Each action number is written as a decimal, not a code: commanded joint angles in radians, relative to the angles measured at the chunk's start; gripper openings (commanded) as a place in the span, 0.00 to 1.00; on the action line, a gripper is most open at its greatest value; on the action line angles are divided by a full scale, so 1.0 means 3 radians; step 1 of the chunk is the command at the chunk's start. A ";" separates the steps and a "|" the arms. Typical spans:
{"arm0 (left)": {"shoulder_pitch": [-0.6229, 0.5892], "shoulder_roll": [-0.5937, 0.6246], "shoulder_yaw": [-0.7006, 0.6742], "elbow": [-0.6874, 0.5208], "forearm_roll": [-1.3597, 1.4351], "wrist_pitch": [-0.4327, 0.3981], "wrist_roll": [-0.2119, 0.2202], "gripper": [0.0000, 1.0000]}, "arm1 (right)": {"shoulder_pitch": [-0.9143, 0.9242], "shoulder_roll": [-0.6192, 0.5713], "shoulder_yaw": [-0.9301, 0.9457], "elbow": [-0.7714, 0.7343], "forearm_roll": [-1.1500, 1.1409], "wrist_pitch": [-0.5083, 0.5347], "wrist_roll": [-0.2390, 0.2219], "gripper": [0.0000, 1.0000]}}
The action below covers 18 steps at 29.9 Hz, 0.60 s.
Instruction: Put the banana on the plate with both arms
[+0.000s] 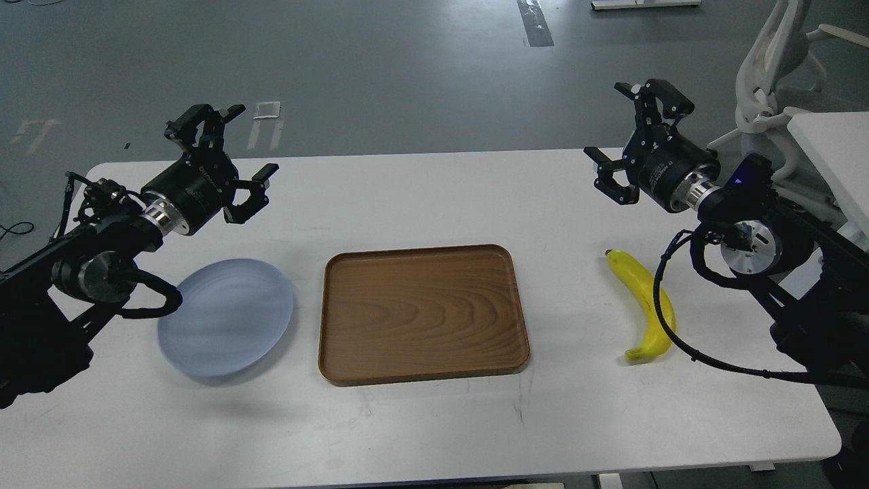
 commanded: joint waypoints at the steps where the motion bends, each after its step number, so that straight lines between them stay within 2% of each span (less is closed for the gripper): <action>1: 0.0001 -0.0012 0.0000 0.0033 0.0000 -0.0002 0.0000 0.98 | 0.0000 0.0001 0.0000 0.0005 0.0000 0.0000 -0.0012 1.00; 18: 0.0001 0.0014 0.0000 0.0038 0.0015 -0.0007 -0.0005 0.98 | -0.0031 0.0077 -0.0015 0.0015 -0.0005 0.0000 -0.0032 1.00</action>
